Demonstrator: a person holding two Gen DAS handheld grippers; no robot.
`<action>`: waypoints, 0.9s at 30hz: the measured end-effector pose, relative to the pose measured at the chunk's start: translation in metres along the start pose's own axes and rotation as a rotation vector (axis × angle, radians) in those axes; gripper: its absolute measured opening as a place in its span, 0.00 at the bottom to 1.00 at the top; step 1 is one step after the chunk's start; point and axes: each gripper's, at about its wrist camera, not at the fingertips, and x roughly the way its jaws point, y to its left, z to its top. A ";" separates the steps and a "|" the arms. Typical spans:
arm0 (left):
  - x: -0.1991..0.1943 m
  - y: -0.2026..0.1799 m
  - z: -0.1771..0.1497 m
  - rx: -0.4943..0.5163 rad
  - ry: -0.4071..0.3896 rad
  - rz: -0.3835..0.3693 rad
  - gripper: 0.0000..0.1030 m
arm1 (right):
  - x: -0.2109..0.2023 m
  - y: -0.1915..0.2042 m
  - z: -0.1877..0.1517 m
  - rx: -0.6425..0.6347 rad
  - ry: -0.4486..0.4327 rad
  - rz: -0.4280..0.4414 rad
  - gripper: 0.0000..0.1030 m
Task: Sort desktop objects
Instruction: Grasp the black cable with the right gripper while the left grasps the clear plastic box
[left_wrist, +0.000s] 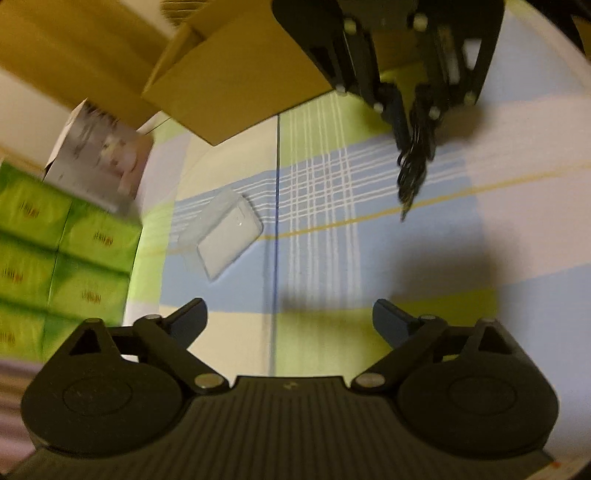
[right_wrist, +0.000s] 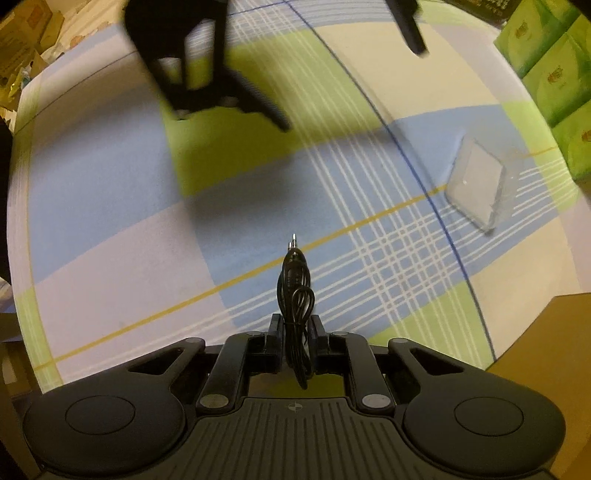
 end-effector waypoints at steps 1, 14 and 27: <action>0.005 0.003 0.001 0.037 0.003 0.001 0.90 | -0.002 -0.001 -0.001 0.002 -0.005 -0.003 0.10; 0.066 0.041 0.023 0.360 -0.006 0.057 0.88 | -0.018 -0.024 -0.011 0.039 -0.028 -0.086 0.10; 0.104 0.074 0.050 0.333 -0.007 -0.062 0.70 | -0.031 -0.036 -0.027 0.115 -0.076 -0.112 0.10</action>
